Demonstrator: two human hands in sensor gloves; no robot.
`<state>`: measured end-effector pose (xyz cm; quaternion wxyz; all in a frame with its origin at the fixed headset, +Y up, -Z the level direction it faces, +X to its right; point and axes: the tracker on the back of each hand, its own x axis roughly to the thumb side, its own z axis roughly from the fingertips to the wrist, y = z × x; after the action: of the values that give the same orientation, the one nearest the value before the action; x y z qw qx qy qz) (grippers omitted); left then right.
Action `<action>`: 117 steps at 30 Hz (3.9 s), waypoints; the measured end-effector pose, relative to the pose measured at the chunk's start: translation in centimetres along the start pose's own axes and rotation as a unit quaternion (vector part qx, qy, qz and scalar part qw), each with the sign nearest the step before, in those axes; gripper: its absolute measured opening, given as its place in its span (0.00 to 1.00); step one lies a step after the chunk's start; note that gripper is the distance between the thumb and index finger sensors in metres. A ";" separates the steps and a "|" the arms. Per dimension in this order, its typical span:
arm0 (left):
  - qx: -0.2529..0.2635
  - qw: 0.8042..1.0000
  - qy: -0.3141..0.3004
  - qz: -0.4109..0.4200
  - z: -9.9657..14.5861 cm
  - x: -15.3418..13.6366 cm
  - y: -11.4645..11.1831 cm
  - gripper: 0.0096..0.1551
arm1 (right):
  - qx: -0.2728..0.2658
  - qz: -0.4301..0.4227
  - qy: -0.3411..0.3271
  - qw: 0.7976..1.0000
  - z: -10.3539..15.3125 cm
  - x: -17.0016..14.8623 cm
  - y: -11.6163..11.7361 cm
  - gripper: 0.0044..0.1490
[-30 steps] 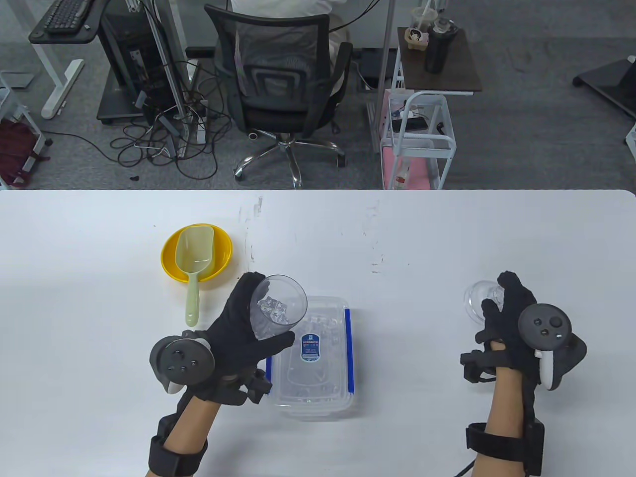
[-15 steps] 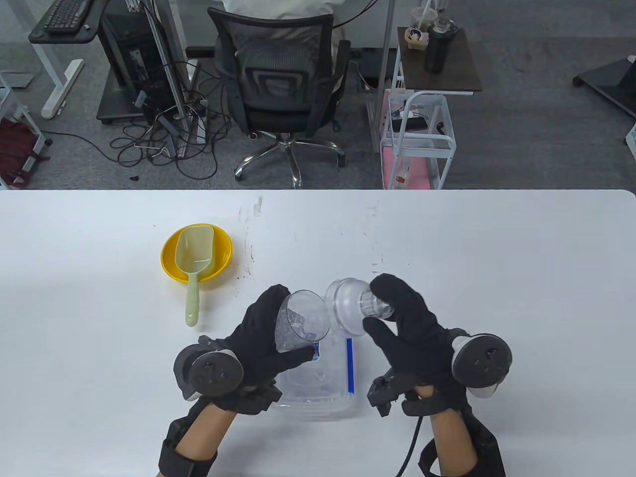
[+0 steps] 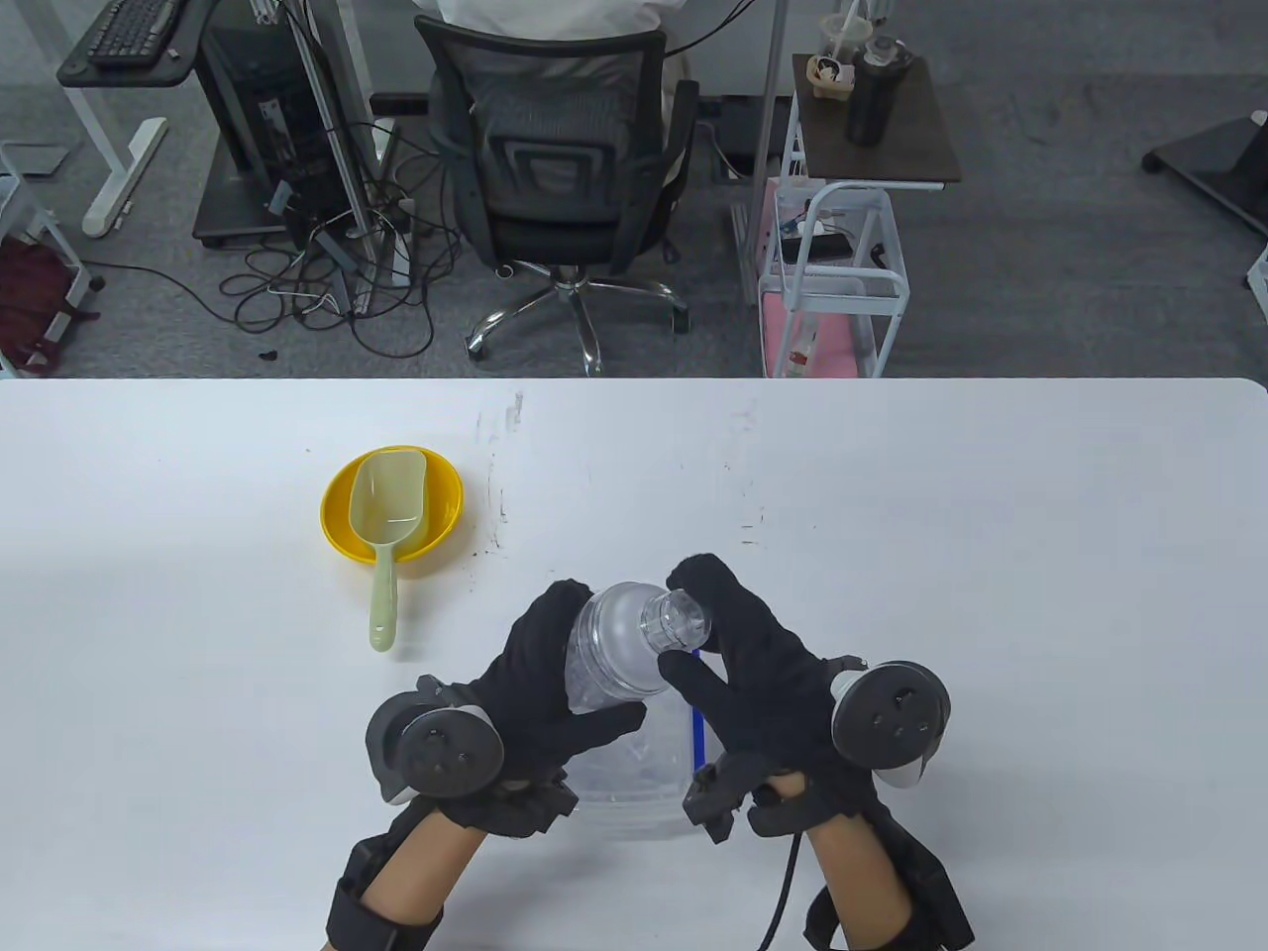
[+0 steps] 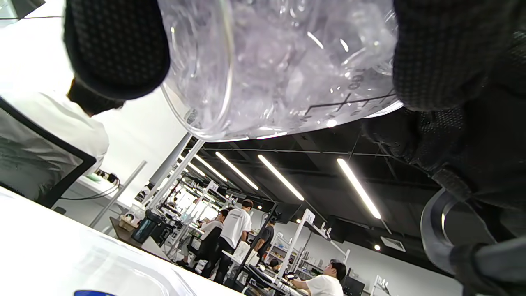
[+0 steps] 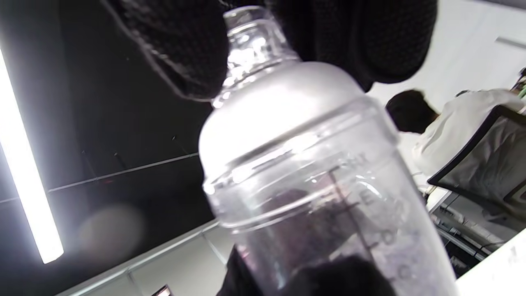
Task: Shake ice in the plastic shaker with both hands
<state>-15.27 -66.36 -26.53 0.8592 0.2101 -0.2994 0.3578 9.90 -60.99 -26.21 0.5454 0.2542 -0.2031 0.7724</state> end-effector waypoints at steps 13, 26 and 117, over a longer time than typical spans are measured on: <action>-0.068 0.991 0.094 0.061 0.1 -1.8 -1.4 0.66 | 0.132 -0.306 0.256 0.907 1.4 -7.2 5.3 0.75; 0.175 0.955 -0.142 -0.193 -0.7 9.0 6.7 0.67 | -0.065 0.075 -0.231 0.968 1.9 8.4 2.3 0.75; 0.046 0.988 -0.047 -0.137 -1.1 4.3 3.5 0.66 | 0.045 -0.033 -0.038 0.998 1.3 1.8 3.9 0.77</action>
<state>-15.03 -61.34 -23.99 0.8746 0.3047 -0.2911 0.2399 5.92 -61.69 -24.28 0.5504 0.3140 -0.1803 0.7523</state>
